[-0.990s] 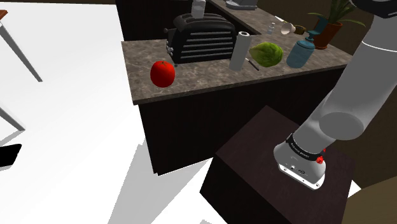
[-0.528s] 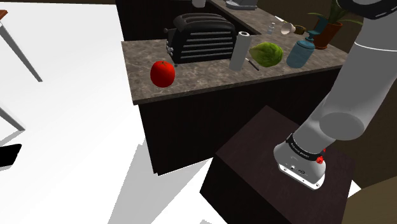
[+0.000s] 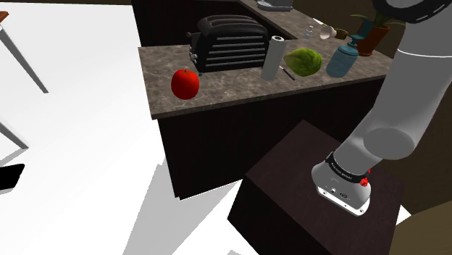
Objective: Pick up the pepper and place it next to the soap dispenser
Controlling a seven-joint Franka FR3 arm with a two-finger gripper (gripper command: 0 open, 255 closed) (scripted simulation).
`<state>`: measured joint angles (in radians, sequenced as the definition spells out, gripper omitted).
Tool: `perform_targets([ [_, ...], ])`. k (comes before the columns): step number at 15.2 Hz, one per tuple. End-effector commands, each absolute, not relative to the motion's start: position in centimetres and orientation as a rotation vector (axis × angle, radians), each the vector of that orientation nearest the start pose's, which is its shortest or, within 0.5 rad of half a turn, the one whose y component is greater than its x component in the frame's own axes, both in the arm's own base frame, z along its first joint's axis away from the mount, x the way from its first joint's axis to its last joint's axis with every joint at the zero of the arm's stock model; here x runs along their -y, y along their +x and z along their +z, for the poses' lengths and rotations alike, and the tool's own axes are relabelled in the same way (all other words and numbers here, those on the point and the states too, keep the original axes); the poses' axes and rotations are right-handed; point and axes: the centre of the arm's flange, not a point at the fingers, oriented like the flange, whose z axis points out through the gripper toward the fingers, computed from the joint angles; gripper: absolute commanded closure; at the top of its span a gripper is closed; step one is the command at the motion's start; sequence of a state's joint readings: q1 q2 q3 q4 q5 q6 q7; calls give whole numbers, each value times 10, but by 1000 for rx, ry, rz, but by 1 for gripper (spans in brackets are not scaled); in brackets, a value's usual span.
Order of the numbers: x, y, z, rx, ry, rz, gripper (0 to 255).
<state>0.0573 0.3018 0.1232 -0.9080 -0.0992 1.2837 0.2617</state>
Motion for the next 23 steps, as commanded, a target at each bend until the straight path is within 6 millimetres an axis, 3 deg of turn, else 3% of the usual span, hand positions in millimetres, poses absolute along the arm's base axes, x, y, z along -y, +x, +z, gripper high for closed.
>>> perform_targets([
  [1,-56,583,723,-190,-3173,-138,255],
  [23,207,461,724,-190,-3173,-138,255],
])
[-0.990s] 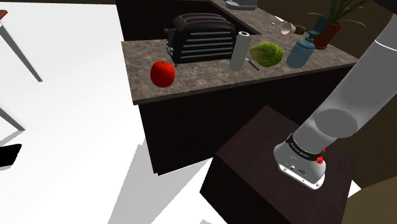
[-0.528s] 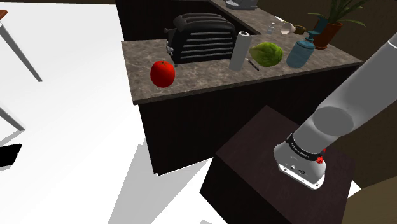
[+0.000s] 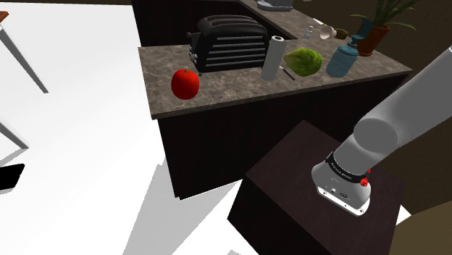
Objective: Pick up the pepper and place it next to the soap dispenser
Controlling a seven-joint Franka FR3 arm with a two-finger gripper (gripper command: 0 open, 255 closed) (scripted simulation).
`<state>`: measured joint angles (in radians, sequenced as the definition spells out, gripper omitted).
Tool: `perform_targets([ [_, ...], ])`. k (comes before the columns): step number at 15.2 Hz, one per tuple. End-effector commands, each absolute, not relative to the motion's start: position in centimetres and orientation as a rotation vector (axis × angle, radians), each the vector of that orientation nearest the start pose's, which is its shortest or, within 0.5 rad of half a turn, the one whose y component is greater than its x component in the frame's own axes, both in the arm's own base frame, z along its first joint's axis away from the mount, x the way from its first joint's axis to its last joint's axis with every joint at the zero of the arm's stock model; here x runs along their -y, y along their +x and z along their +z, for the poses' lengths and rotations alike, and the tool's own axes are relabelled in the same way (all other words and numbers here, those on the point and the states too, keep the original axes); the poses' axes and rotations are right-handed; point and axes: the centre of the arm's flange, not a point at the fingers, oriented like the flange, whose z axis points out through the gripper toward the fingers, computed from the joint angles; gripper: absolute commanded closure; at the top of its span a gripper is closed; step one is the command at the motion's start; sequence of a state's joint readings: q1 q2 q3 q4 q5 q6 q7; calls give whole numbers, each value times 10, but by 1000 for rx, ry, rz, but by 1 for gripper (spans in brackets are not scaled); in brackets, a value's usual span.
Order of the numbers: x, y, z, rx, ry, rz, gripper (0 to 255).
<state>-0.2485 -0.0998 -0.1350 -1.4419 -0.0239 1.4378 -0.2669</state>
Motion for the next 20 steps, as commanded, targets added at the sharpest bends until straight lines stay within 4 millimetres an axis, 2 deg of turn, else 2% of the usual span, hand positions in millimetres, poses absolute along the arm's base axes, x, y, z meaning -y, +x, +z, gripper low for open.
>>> perform_targets([
  [1,219,455,724,-190,-3173,-138,255],
  [20,447,349,724,-190,-3173,-138,255],
])
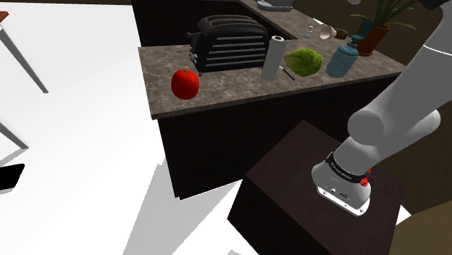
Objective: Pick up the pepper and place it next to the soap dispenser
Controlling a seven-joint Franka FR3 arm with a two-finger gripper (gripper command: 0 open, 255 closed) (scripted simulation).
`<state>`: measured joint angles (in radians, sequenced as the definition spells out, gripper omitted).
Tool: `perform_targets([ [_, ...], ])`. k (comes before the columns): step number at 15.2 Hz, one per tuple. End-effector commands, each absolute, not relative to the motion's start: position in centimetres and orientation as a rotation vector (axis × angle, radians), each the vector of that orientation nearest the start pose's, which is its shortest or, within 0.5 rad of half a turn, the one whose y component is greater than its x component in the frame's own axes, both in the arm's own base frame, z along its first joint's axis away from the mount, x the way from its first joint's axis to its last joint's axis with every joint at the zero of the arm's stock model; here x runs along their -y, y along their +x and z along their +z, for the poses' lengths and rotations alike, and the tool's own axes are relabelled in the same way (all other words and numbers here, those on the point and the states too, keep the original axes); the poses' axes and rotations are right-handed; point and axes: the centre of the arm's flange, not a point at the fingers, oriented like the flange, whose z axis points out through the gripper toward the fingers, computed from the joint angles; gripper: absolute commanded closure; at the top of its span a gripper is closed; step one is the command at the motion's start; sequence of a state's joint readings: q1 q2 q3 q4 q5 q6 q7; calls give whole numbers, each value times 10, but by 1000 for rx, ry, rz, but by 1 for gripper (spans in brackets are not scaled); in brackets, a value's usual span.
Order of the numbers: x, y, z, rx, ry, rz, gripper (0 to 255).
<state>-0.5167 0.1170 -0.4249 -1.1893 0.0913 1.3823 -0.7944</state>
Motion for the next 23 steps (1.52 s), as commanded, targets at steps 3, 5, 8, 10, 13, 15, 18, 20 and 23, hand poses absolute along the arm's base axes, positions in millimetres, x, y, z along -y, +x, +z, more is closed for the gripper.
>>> perform_targets([
  [3,483,333,724,-190,-3173,-138,255],
  [5,501,324,718,-190,-3173,-138,255],
  [8,501,324,703,-190,-3173,-138,255],
  [10,501,324,692,-190,-3173,-138,255],
  [13,501,324,676,-190,-3173,-138,255],
  [15,501,324,666,-190,-3173,-138,255],
  [18,501,324,650,-190,-3173,-138,255],
  [20,501,324,639,-190,-3173,-138,255],
  [23,501,324,623,-190,-3173,-138,255],
])
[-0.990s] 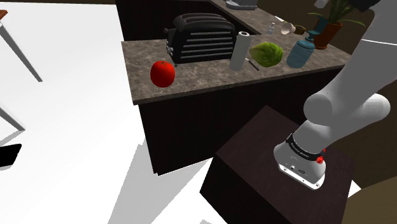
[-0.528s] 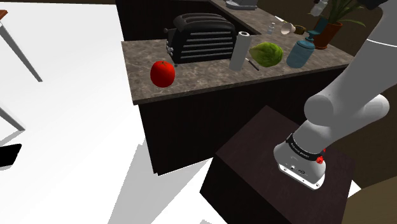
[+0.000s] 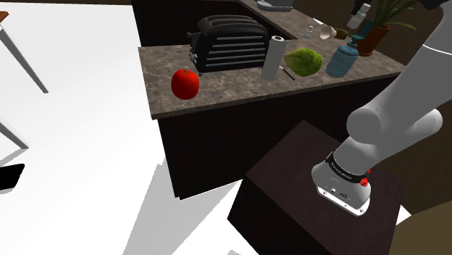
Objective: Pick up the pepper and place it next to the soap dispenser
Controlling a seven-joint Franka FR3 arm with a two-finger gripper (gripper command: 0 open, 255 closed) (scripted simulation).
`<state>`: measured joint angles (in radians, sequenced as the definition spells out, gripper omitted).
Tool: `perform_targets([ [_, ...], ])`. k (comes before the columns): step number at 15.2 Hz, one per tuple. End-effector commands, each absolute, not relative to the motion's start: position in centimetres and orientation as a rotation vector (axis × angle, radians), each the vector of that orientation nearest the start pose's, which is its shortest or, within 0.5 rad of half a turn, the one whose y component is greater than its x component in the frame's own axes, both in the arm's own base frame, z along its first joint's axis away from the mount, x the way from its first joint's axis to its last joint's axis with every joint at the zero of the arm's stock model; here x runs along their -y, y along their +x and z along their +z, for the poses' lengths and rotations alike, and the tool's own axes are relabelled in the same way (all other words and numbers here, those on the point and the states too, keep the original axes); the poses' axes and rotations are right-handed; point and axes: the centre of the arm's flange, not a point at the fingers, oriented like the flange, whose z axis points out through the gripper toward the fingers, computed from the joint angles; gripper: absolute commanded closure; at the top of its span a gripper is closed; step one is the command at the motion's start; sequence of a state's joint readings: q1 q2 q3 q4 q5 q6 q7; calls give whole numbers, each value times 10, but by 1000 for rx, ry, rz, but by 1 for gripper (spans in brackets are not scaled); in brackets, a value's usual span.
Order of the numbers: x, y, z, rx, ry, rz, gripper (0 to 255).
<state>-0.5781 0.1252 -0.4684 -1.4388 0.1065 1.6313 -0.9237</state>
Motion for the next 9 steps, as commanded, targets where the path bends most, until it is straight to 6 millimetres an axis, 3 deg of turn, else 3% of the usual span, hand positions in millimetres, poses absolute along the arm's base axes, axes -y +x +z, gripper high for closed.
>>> perform_targets([
  [1,501,324,618,-190,-3173,-138,255],
  [9,501,324,576,-190,-3173,-138,255],
])
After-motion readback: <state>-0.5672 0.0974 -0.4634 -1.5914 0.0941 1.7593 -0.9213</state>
